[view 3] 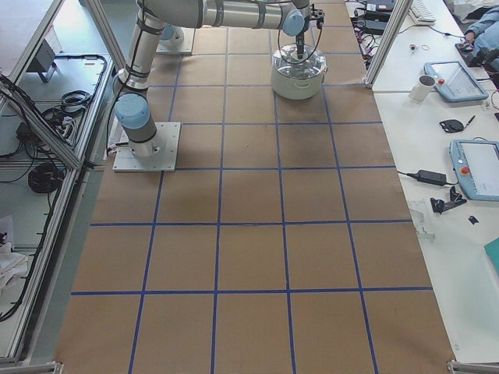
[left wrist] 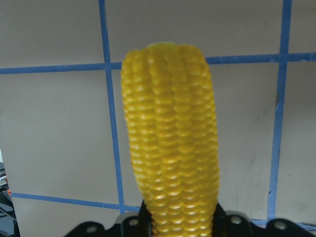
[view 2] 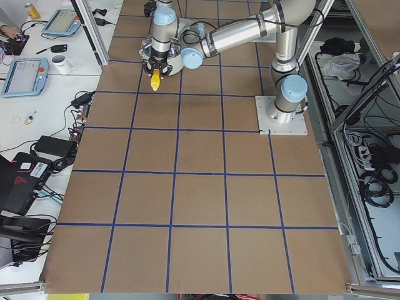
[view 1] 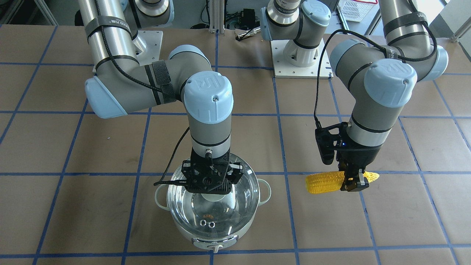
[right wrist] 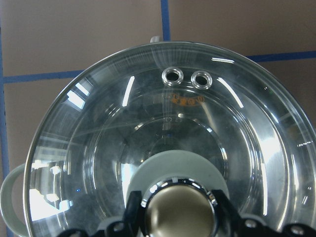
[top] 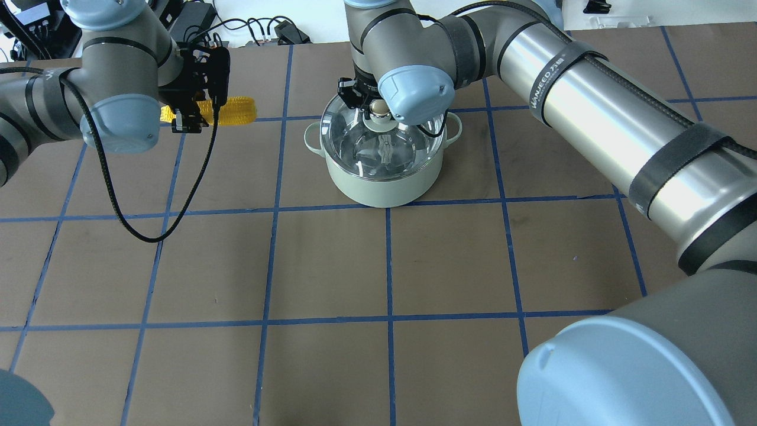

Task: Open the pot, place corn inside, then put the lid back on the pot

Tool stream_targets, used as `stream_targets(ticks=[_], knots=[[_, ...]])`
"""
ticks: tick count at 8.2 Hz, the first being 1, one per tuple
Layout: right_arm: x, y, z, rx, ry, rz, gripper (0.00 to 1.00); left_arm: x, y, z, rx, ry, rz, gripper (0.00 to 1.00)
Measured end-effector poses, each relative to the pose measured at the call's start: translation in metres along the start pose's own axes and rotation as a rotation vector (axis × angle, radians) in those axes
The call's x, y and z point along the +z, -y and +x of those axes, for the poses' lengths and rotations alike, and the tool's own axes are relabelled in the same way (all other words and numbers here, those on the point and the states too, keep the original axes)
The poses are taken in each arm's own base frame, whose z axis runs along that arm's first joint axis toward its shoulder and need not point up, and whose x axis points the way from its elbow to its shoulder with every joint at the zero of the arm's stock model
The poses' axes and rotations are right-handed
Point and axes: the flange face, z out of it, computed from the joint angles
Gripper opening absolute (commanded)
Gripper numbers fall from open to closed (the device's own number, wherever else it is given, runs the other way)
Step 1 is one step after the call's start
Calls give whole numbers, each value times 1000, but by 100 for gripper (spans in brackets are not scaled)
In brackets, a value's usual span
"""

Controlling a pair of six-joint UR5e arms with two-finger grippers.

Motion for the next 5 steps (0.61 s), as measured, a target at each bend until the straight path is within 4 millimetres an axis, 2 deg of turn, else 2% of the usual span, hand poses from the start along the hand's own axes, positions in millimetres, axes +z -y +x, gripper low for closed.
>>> stream_targets(ticks=[3,5], knots=[[-6,0,1,6,3,9,37,6,2,0,-7,-9,7,0],[-31,-1,4,3,13,37,38,7,7,0,-21,-10,11,0]])
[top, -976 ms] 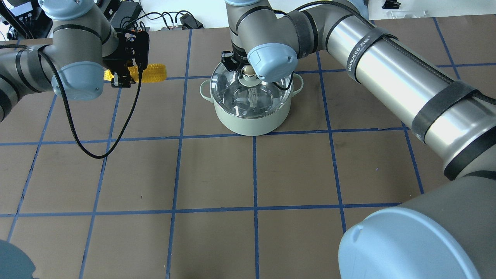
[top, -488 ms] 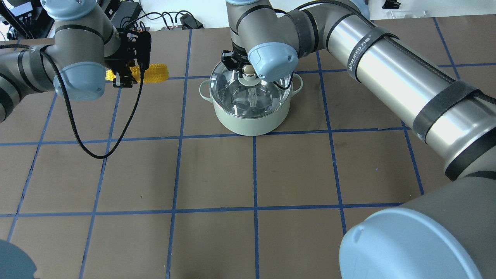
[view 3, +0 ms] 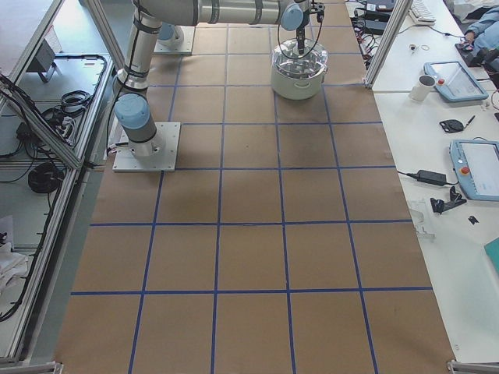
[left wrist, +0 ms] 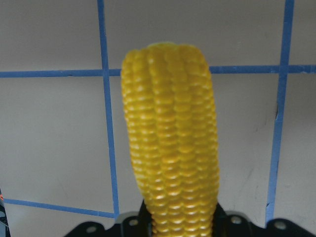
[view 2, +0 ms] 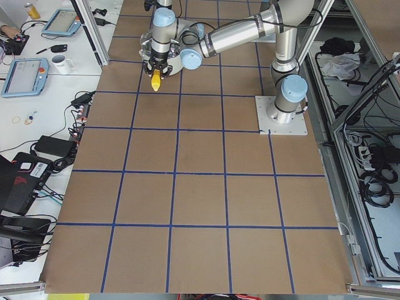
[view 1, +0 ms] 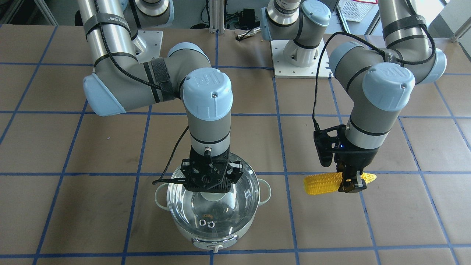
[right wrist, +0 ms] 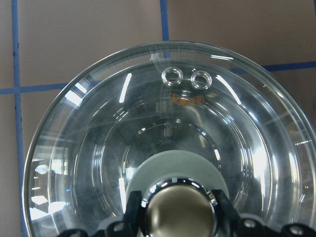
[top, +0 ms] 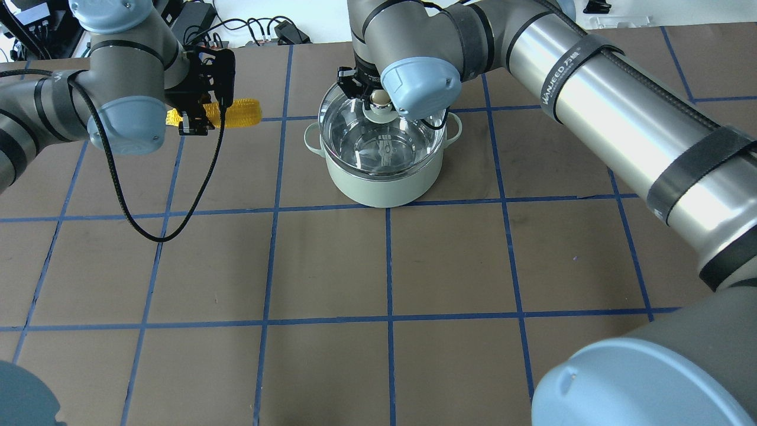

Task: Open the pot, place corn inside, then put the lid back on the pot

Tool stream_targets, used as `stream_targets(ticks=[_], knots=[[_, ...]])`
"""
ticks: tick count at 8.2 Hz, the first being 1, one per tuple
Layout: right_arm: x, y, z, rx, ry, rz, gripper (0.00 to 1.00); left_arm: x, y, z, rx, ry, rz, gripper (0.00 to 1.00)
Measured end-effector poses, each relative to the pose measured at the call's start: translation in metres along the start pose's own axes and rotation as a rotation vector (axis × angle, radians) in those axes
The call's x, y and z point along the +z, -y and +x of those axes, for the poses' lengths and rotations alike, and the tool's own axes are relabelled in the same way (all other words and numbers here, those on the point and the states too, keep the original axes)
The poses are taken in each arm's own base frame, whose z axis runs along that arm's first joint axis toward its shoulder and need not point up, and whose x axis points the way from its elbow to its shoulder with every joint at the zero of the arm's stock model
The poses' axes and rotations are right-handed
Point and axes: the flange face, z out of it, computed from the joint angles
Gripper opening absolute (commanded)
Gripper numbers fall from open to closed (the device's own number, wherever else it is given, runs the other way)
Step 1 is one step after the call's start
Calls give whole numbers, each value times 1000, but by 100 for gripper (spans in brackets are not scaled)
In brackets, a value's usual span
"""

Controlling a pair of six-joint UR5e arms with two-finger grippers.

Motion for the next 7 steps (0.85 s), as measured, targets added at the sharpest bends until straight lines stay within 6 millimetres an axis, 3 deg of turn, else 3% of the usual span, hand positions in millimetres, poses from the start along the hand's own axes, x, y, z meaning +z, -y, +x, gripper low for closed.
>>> stream_targets(ticks=[2,4,7], knots=[[-44,-8,9,-28,2,14,39,-2,11,1,-14,6,5,0],[-101,-17,35,-63,11,44,41,-9,46,5,-47,20,19,0],[-163,-40,118,-65,-12,-8,38,-23,108,13,-97,86,66,0]])
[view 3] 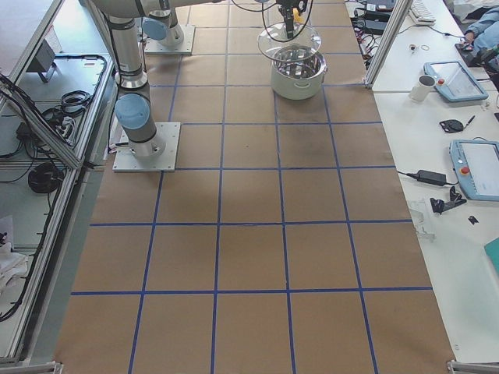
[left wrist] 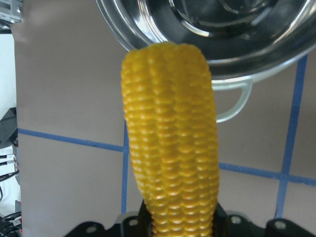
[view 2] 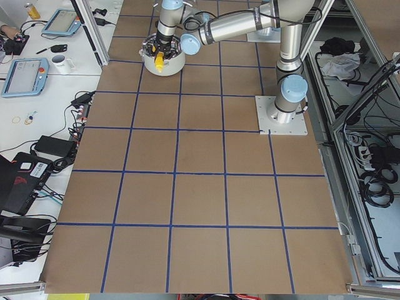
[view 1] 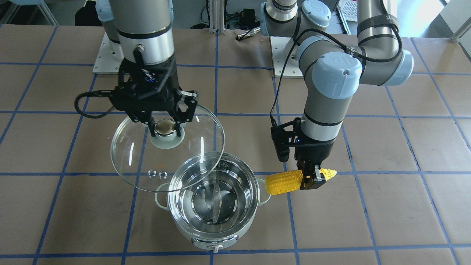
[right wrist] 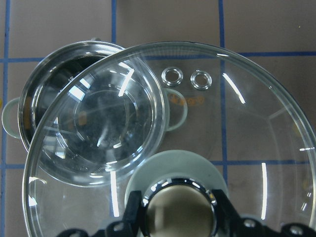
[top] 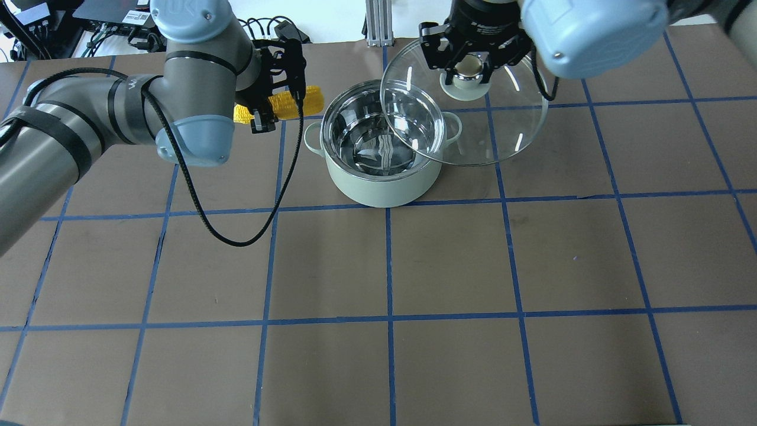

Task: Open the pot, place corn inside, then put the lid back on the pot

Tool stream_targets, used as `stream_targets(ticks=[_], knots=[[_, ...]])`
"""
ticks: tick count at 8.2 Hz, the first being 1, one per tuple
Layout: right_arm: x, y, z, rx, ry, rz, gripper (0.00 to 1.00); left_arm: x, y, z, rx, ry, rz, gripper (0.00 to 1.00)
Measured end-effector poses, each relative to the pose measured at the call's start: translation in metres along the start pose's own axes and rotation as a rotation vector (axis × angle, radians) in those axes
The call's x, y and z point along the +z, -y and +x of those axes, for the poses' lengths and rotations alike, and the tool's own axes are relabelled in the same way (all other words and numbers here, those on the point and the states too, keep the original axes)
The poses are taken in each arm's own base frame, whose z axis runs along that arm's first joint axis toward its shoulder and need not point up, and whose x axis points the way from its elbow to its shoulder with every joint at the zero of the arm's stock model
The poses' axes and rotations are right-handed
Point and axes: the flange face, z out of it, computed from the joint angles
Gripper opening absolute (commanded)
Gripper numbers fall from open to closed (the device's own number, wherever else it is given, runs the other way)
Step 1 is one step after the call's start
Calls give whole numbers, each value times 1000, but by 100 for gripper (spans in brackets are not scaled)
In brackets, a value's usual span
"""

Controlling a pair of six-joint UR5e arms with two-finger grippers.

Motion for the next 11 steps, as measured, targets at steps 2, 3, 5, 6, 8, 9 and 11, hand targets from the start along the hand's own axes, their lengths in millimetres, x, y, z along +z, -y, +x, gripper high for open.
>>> stream_targets(ticks=[2,3,5,6,8,9,11], knots=[[-17,-17,37,-17,4,-43,38,-8,39,8,-3,64,56,0],[-19,-22,44,-39,1,-51,38,-10,59,14,7,87,79,0],[-18,-25,51,-88,-3,-58,38,-7,94,25,35,107,109,0],[-17,-25,52,-107,-4,-61,38,0,107,24,47,112,120,0],[-17,-25,53,-122,-5,-61,38,10,135,17,75,120,144,0],[-17,-25,53,-124,-4,-61,39,21,144,16,84,105,161,0],[-17,-25,54,-130,-5,-61,39,42,153,18,95,70,184,32]])
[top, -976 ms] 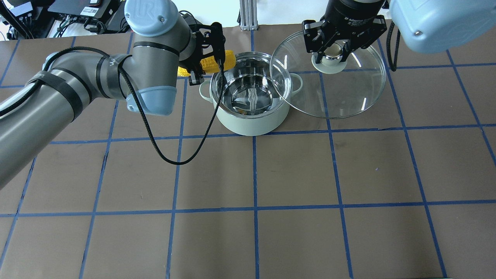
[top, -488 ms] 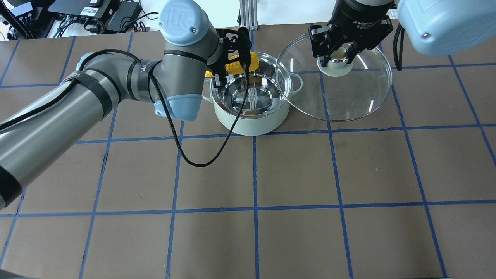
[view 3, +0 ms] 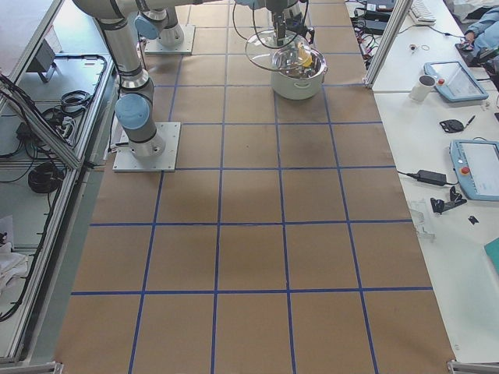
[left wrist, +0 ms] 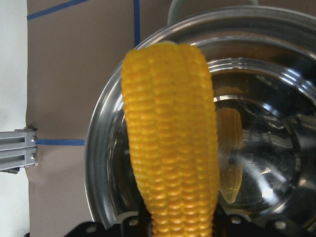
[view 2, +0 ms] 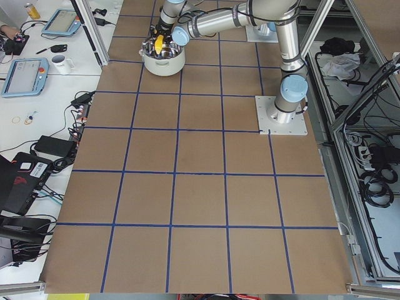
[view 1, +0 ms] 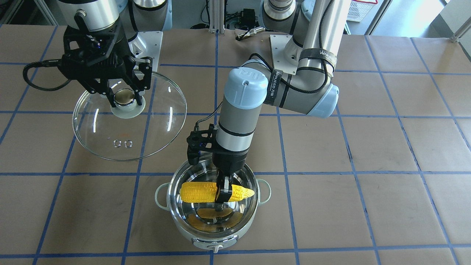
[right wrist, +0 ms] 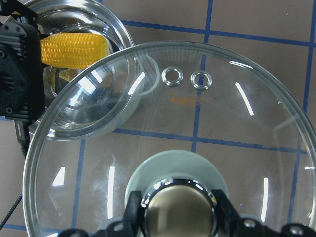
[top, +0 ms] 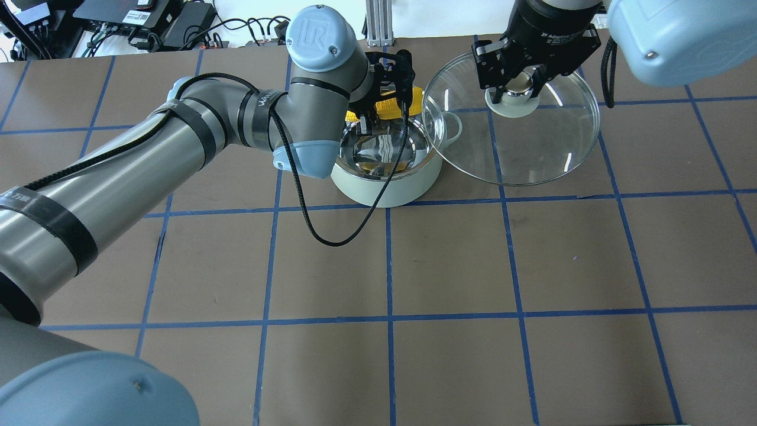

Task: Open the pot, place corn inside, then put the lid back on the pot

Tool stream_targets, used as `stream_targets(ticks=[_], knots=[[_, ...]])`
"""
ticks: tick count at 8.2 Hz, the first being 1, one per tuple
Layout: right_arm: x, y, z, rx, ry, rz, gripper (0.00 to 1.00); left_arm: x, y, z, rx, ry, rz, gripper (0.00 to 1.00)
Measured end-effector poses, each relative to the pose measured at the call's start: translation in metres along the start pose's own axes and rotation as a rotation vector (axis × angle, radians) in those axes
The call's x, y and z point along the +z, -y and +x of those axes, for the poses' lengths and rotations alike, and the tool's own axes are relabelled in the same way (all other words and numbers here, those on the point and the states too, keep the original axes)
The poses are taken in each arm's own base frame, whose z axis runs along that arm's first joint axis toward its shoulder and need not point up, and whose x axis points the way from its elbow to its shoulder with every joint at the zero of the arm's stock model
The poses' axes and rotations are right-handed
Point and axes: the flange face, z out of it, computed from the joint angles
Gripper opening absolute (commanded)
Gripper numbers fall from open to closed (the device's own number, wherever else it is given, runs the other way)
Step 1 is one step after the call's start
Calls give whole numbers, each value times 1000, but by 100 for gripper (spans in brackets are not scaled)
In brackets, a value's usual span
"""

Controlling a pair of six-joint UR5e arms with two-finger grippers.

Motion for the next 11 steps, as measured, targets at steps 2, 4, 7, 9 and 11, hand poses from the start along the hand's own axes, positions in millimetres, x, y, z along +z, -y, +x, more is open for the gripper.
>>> stream_targets(ticks=[2,4,7,9,11], knots=[[0,0,1,-20,-8,2,40,6,0,1,-3,-10,3,84],[0,0,2,-31,-19,2,40,3,0,0,-29,-4,0,100],[0,0,3,-36,-26,3,39,-9,1,-3,-84,13,4,100],[0,0,3,-38,-26,4,37,-28,0,-7,-160,35,10,100],[-1,1,2,-38,-21,7,38,-64,-3,-10,-250,42,16,100]])
